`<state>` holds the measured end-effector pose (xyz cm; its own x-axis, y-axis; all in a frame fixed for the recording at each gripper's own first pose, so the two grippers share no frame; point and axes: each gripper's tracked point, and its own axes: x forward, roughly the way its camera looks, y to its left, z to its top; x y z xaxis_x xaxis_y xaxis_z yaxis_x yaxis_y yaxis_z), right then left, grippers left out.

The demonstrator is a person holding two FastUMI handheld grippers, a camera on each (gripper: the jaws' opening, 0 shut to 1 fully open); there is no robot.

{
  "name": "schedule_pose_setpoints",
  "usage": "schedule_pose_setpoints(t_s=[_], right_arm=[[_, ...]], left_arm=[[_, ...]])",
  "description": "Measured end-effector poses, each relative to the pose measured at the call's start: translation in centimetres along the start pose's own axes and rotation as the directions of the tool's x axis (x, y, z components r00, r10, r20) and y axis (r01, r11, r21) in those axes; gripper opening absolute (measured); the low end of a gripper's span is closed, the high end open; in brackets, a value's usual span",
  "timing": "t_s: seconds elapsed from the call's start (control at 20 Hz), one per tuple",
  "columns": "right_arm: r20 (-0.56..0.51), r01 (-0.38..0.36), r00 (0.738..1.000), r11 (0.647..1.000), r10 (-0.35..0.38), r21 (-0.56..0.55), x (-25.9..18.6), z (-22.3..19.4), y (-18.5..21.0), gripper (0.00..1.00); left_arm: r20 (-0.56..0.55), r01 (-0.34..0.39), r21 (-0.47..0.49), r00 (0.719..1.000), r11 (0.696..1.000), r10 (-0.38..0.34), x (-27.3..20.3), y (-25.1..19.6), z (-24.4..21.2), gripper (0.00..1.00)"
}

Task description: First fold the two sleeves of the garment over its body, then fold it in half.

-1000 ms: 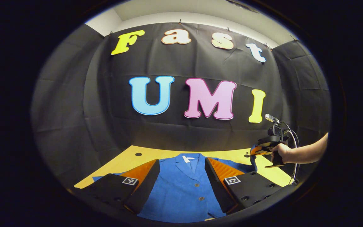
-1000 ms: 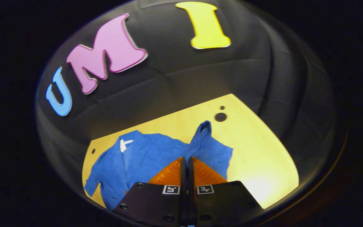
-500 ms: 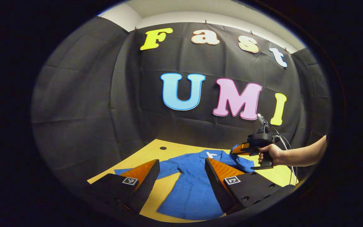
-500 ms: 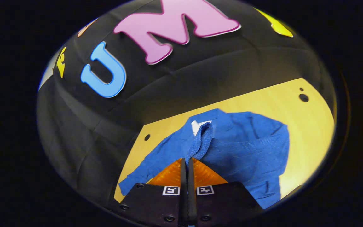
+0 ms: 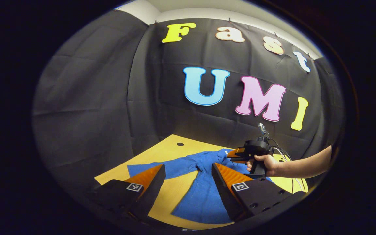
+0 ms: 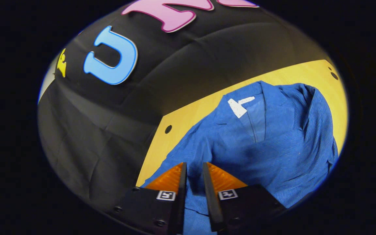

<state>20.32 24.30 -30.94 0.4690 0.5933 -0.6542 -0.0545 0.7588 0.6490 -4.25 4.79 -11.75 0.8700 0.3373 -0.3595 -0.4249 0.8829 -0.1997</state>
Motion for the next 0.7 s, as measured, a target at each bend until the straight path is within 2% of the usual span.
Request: schedule_pose_setpoints(t_s=[0.15,0.25,0.3,0.35,0.45,0.5,0.55,0.65,0.7], right_arm=[[0.042,0.018,0.999,0.999,-0.017,-0.027,-1.5,1.2,-0.4,0.86],[0.074,0.042,0.997,0.998,-0.038,-0.050,-3.8,1.9,-0.8,0.87],[0.096,0.058,0.994,0.996,-0.052,-0.061,-5.2,2.2,-1.0,0.74],[0.117,0.075,0.991,0.994,-0.065,-0.078,-6.6,2.5,-1.2,0.97],[0.156,0.112,0.983,0.987,-0.093,-0.116,-9.9,2.7,-1.6,0.96],[0.169,0.144,0.978,0.981,-0.121,-0.130,-11.9,2.5,-2.6,0.79],[0.185,0.170,0.972,0.975,-0.143,-0.141,-13.6,2.5,-3.3,0.97],[0.226,0.226,0.956,0.960,-0.187,-0.164,-17.6,2.4,-4.6,0.98],[0.253,0.252,0.945,0.953,-0.206,-0.166,-19.6,2.3,-5.2,0.98]], left_arm=[[-0.005,-0.018,-0.018,1.000,1.000,0.018,0.7,1.1,-0.6,0.81],[-0.006,-0.037,-0.002,0.999,0.999,0.037,1.5,2.5,-0.9,0.81],[-0.008,-0.048,0.004,0.999,0.999,0.049,2.0,3.5,-0.9,0.82],[-0.016,-0.061,0.008,0.998,0.998,0.061,2.6,4.6,-1.1,0.81],[-0.040,-0.103,0.014,0.994,0.995,0.104,4.3,7.1,-1.7,0.81],[-0.049,-0.126,0.020,0.991,0.992,0.127,5.3,8.5,-1.9,0.82],[-0.063,-0.151,0.029,0.986,0.988,0.152,6.5,9.8,-2.4,0.82],[-0.108,-0.208,0.065,0.971,0.976,0.214,8.9,12.6,-3.6,0.82],[-0.164,-0.237,0.093,0.954,0.967,0.250,9.8,14.1,-4.5,0.82]])
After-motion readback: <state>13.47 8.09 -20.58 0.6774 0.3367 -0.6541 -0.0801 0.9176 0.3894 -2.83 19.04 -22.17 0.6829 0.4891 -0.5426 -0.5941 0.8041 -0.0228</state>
